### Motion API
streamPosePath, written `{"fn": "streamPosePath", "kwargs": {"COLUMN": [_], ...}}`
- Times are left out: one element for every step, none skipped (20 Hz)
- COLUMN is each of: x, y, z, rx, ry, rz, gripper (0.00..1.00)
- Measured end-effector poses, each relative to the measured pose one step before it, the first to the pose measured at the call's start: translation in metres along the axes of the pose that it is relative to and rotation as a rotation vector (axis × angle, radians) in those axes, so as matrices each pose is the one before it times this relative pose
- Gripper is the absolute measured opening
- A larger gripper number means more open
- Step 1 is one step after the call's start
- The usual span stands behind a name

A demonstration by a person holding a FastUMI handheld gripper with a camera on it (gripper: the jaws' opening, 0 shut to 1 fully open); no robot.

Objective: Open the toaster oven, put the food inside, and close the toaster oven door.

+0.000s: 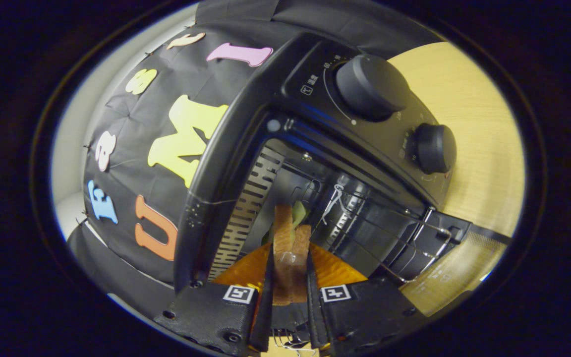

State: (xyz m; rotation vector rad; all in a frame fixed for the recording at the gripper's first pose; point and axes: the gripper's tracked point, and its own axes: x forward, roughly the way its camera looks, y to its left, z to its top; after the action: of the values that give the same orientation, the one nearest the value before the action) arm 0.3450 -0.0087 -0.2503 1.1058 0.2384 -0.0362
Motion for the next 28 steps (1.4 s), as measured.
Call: {"fn": "streamPosePath", "kwargs": {"x": [-0.00142, 0.0, -0.00084, -0.00019, 0.00118, -0.00269, 0.00306, -0.00002, 0.00119, -0.00022, 0.00098, 0.00295, -0.0009, 0.00125, 0.00022, -0.00127, -0.0015, -0.00175, -0.00238, -0.00186, -0.00289, -0.00298, -0.0012, -0.00341, -0.0031, -0.0028, 0.00033, 0.0029], "y": [0.00327, 0.00016, -0.0003, 0.00234, 0.00102, 0.00126, 0.00313, 0.00134, 0.00242, 0.00236, -0.00022, 0.00102, -0.00078, 0.00149, -0.00265, -0.00183, -0.00099, -0.00007, 0.00011, -0.00025, 0.00084, 0.00124, 0.00139, 0.00041, 0.0006, 0.00211, 0.00418, -0.00147], "z": [-0.00121, -0.00082, -0.00257, -0.00612, -0.00493, -0.00299, -0.00617, -0.00564, -0.00642, -0.00509, -0.00162, -0.00512, -0.00277, -0.00009, -0.00034, -0.00044, -0.00073, -0.00033, -0.00121, -0.00132, -0.00072, -0.00089, -0.00033, -0.00093, -0.00118, 0.00025, 0.00169, -0.00291], "rx": [0.00219, -0.01078, -0.02834, -0.03966, -0.05634, -0.0585, -0.05768, -0.05986, -0.05282, -0.05768, -0.07029, -0.06802, -0.05176, -0.03085, -0.02768, -0.02512, -0.02429, -0.02374, -0.02142, -0.01412, -0.00717, -0.00833, -0.00367, -0.00727, -0.00123, 0.01078, 0.02369, 0.02465], "ry": [0.01958, 0.01565, 0.01841, 0.02989, 0.02699, 0.01692, 0.02086, 0.01877, 0.01917, 0.01621, 0.00701, 0.01942, 0.00591, 0.00453, 0.00844, 0.01028, 0.01675, 0.01573, 0.01689, 0.0165, 0.00938, 0.00912, -0.00109, 0.00309, -0.00029, -0.00818, -0.01077, 0.01009], "rz": [0.02233, 0.00519, 0.00068, 0.0022, -0.00194, -0.00279, 0.00048, -0.00332, -0.00725, -0.00608, -0.01316, -0.01224, -0.0168, -0.00803, -0.01313, -0.00443, -0.00143, -0.00077, 0.00166, 0.00145, 0.00071, 0.00242, 0.00333, -0.00063, -0.00129, 0.01167, 0.01737, -0.0101], "gripper": [0.37, 0.37, 0.39, 0.41, 0.43, 0.45, 0.51, 0.57, 0.63, 0.67, 0.71, 0.75, 0.8, 0.8, 0.81, 0.85, 0.88, 0.89, 0.9, 0.91, 0.94, 0.94, 0.95, 0.95, 0.95, 0.95, 0.95, 0.99]}}
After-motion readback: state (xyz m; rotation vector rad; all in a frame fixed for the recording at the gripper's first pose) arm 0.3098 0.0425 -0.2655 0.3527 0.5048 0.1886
